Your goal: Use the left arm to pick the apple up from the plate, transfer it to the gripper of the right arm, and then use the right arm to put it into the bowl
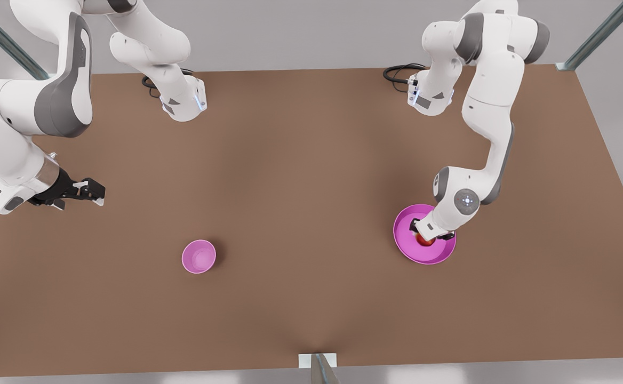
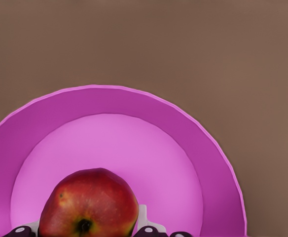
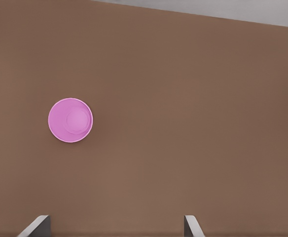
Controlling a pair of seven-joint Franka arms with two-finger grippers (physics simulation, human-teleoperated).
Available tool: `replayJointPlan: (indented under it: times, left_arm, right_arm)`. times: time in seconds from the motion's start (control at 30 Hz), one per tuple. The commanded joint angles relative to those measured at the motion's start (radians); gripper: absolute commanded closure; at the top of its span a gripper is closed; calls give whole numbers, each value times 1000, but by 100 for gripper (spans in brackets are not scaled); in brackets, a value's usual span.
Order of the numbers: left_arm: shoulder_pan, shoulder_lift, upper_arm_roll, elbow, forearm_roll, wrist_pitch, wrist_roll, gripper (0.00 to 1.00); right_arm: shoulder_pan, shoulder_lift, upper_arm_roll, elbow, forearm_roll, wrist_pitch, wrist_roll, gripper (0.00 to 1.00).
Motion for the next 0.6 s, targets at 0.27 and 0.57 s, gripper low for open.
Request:
replayJointPlan:
  times: [0.27, 0.57]
  left_arm:
    - [-4, -128, -139, 236, -878, -489, 618, 21]
    - [-58, 57, -238, 372, -1456, -526, 1753, 33]
  right_arm:
    - [8, -4, 7, 0, 166, -30, 29, 0]
    - [5, 148, 7, -9, 1028, 10, 104, 0]
